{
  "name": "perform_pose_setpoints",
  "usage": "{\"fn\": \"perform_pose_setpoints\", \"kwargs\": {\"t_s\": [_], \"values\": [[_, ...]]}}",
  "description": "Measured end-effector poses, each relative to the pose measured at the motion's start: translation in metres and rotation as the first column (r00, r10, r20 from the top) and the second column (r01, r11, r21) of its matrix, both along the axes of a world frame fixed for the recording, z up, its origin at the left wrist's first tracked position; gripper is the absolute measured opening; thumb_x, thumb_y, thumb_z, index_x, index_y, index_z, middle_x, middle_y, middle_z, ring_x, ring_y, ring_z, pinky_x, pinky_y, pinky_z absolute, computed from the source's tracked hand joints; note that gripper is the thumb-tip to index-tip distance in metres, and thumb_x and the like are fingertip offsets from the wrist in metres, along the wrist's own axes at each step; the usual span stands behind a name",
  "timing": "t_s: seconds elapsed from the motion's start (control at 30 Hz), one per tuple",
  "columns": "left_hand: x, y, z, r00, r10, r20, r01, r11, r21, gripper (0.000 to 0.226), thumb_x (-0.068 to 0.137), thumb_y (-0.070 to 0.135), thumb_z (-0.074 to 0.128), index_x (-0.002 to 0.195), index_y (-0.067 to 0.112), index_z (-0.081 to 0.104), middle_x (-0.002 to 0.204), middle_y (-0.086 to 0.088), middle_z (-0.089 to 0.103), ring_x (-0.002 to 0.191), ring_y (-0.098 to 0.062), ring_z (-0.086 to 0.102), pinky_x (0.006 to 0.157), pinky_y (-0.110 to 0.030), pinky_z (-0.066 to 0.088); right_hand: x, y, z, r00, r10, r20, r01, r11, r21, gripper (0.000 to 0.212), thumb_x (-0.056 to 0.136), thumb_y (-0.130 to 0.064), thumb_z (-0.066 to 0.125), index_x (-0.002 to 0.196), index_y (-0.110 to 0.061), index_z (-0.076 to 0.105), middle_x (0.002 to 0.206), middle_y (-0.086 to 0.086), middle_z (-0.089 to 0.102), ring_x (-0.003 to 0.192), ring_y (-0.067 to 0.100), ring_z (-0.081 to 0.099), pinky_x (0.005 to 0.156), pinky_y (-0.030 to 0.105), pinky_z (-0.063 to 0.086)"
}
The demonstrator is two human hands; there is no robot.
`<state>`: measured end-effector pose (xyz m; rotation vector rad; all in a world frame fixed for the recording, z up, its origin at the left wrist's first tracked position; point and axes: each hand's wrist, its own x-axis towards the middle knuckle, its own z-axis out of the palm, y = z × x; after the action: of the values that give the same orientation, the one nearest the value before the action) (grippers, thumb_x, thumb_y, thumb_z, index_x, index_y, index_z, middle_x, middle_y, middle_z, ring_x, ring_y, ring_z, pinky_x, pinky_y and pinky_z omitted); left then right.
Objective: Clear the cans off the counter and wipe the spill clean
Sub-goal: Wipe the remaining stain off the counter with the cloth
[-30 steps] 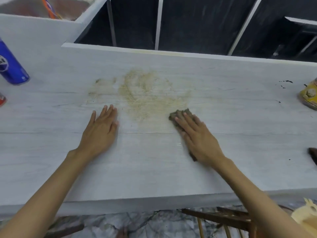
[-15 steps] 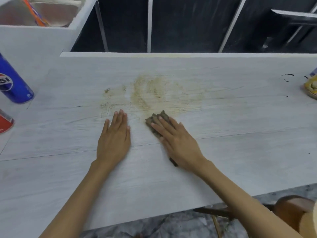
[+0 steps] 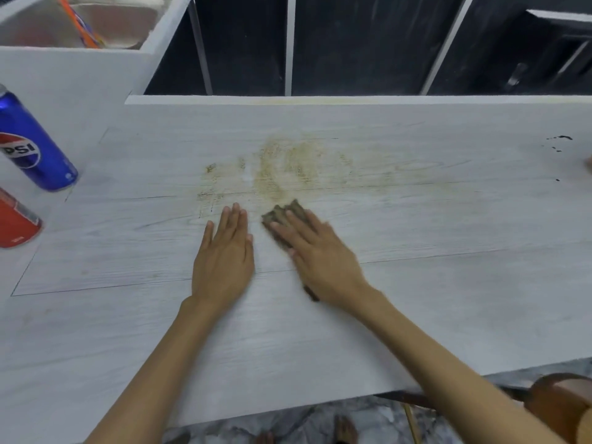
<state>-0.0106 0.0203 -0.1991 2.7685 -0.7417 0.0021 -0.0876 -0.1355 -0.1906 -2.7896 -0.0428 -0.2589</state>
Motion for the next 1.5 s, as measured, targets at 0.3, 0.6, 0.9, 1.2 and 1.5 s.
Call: {"fn": "perform_pose_setpoints", "kwargs": {"t_s": [0.3,0.6,0.9,1.2,1.5], "values": [[-0.009,-0.062,0.012,0.999,0.020,-0.048,-0.025,0.994,-0.106,0.052,0.099,0.028,0.014,0.147,0.012,0.003,0.158,0.000,-0.004,0.145,-0.011,-0.008,0.116,-0.029,-0.009,0.078,-0.141,-0.014,0.959,-0.272,-0.081,0.267,0.961,-0.072,0.049,0.099,-0.025,0.025,0.148,-0.024,0.017,0.159,0.004,0.011,0.147,0.027,0.004,0.119,0.045,0.011],[0.003,-0.174,0.007,0.998,-0.027,-0.063,0.023,0.997,-0.071,0.051,0.100,0.025,0.015,0.148,0.009,0.005,0.158,-0.003,-0.002,0.145,-0.014,-0.006,0.117,-0.031,-0.006,-0.018,-0.278,-0.001,0.978,-0.201,-0.057,0.196,0.977,-0.081,0.051,0.098,-0.033,0.019,0.148,-0.027,0.014,0.158,-0.005,0.007,0.147,0.016,0.001,0.120,0.039,0.005],[0.014,-0.181,-0.001,0.997,0.079,-0.015,-0.079,0.997,0.001,0.051,0.100,0.027,0.016,0.147,0.010,0.009,0.158,-0.002,0.002,0.145,-0.012,-0.002,0.118,-0.031,-0.005,0.089,-0.212,-0.014,0.992,-0.108,-0.073,0.101,0.991,-0.086,0.051,0.100,-0.023,0.021,0.149,-0.019,0.009,0.159,0.004,0.004,0.147,0.026,-0.003,0.120,0.039,0.003],[0.019,-0.177,-0.001,0.994,0.112,-0.016,-0.112,0.994,0.012,0.051,0.100,0.028,0.014,0.148,0.013,0.006,0.158,0.001,0.000,0.145,-0.009,-0.004,0.117,-0.030,-0.007,0.064,-0.289,-0.003,1.000,0.018,-0.022,-0.020,0.994,-0.112,0.052,0.099,-0.017,0.027,0.148,-0.028,0.015,0.158,-0.003,0.012,0.147,0.022,0.006,0.119,0.044,0.011],[0.030,-0.183,-0.002,0.977,0.213,-0.014,-0.213,0.975,-0.066,0.051,0.100,0.029,0.014,0.148,0.012,0.007,0.158,0.001,0.001,0.145,-0.009,-0.003,0.118,-0.029,-0.004,0.162,-0.209,-0.009,0.996,0.065,-0.066,-0.071,0.993,-0.094,0.055,0.097,-0.018,0.024,0.150,-0.022,0.009,0.159,0.000,0.004,0.147,0.026,-0.003,0.120,0.045,0.010]]}}
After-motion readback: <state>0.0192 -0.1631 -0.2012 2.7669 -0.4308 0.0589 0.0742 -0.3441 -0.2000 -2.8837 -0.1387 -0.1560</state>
